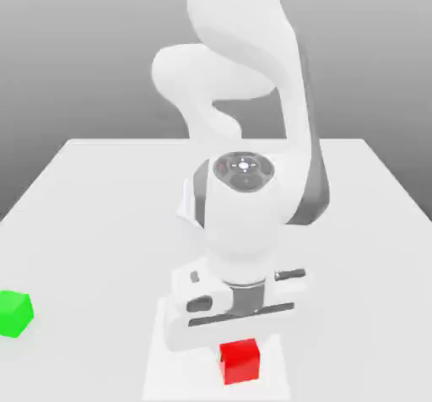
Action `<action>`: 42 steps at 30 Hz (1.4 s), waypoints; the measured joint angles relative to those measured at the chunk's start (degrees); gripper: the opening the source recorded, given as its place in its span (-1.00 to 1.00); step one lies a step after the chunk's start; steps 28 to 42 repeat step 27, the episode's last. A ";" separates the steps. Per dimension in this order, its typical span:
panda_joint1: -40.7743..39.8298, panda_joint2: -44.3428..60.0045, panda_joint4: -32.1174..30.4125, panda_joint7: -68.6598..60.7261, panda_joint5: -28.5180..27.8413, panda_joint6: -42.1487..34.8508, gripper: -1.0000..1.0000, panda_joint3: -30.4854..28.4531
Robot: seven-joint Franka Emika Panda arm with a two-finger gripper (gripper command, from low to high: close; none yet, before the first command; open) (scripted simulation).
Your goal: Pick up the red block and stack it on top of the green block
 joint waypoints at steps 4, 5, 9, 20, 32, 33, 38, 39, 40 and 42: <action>0.00 -7.01 -1.07 0.09 -0.14 -5.94 -1.00 -0.03; -0.05 -9.00 -1.36 0.13 -0.12 -7.64 -1.00 -0.07; -4.70 -10.65 -0.14 6.20 1.63 -10.73 -1.00 -6.05; -20.10 -7.14 4.44 22.21 9.86 -12.86 -1.00 -22.27; -23.71 -1.99 5.94 20.99 14.84 -9.77 1.00 -21.12; -23.71 -1.99 5.94 20.99 14.84 -9.77 1.00 -21.12; -23.71 -1.99 5.94 20.99 14.84 -9.77 1.00 -21.12; -23.71 -1.99 5.94 20.99 14.84 -9.77 1.00 -21.12; -23.71 -1.99 5.94 20.99 14.84 -9.77 1.00 -21.12; -23.71 -1.99 5.94 20.99 14.84 -9.77 1.00 -21.12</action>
